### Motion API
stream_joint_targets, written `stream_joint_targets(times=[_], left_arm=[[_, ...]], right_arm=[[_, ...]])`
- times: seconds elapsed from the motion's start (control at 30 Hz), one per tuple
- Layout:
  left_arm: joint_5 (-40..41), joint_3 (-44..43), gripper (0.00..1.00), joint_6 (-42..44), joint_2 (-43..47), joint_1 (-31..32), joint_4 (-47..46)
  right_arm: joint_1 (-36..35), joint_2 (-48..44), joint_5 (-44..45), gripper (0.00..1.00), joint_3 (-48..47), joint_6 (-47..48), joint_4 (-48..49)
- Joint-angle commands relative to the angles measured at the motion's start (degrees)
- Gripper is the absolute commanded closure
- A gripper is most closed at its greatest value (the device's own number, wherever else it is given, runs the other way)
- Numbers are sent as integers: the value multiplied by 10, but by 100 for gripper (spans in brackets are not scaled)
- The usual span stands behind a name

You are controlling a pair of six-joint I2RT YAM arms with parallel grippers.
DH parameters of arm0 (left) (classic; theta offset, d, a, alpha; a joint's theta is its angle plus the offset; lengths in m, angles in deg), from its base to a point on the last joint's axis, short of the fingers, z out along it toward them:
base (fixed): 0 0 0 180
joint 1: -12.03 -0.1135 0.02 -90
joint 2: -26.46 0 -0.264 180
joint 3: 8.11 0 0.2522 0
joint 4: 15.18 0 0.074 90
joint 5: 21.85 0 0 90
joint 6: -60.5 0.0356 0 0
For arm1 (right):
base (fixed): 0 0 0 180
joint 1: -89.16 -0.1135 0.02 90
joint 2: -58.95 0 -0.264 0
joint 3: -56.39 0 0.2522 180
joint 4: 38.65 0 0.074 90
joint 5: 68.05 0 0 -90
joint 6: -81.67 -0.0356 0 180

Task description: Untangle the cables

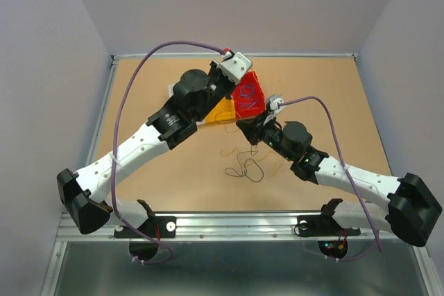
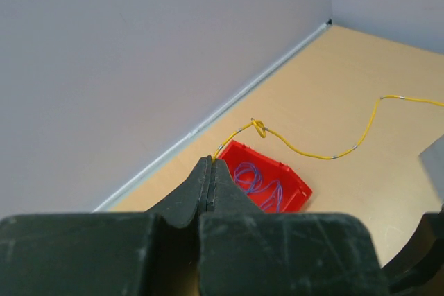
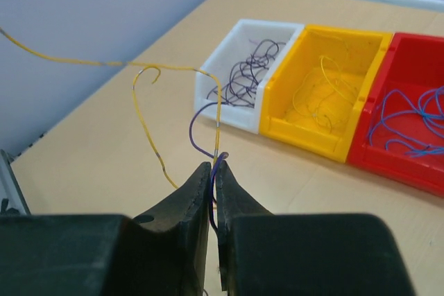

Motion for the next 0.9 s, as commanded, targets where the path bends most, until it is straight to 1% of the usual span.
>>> stream_joint_targets(times=[0.0, 0.07, 0.1, 0.13, 0.17, 0.2, 0.23, 0.27, 0.3, 0.33, 0.37, 0.4, 0.43, 0.47, 0.53, 0.6, 0.67, 0.7, 0.73, 0.8, 0.83, 0.87], left_arm=[[0, -93, 100, -6, 9, 2, -12], [70, -201, 100, 11, -9, 4, 15], [109, -258, 100, 22, -24, 4, 29], [158, -417, 100, 39, -73, -1, 62], [229, -522, 100, 39, -105, -10, 84], [246, -640, 100, 36, -186, -22, 123], [261, -842, 100, 36, -221, -36, 147], [291, -880, 100, 65, -231, -39, 131], [300, -863, 100, 81, -205, -37, 102], [310, -801, 100, 92, -164, -35, 57], [317, -613, 100, 101, -116, -35, -50], [306, -534, 100, 108, -45, -35, -84], [303, -445, 100, 108, -29, -36, -98], [308, -420, 100, 108, -18, -36, -103], [303, -377, 100, 85, -10, -38, -66], [272, -334, 100, 71, 0, -37, -66], [236, -283, 100, 56, 13, -37, -76], [229, -270, 100, 50, 13, -38, -78], [224, -252, 100, 44, 11, -38, -80], [223, -238, 100, 41, 3, -38, -81], [225, -223, 100, 38, -4, -38, -88], [225, -212, 100, 38, -7, -38, -94]], right_arm=[[4, 18, -6, 88, -9, -4, -5], [3, 59, 24, 84, 18, -23, 27], [2, 84, 39, 82, 50, -39, 39], [3, 112, 62, 78, 58, -76, 47], [3, 185, 90, 77, 64, -103, 47], [3, 216, 130, 77, 62, -133, 36], [3, 248, 148, 79, 53, -142, 24], [4, 286, 167, 85, 41, -157, 15], [4, 301, 168, 88, 35, -163, 11], [3, 312, 172, 90, 32, -170, 11], [4, 318, 173, 91, 29, -178, 13], [4, 326, 160, 90, 25, -187, 13], [4, 326, 151, 88, 21, -189, 13], [4, 323, 146, 86, 20, -188, 14], [3, 308, 146, 83, 28, -192, 34], [3, 292, 151, 83, 44, -190, 45], [3, 263, 156, 80, 55, -183, 53], [3, 250, 158, 78, 59, -179, 53], [3, 238, 159, 70, 63, -173, 54], [3, 197, 162, 64, 73, -165, 58], [4, 183, 169, 53, 83, -159, 59], [3, 168, 174, 47, 89, -156, 59]])
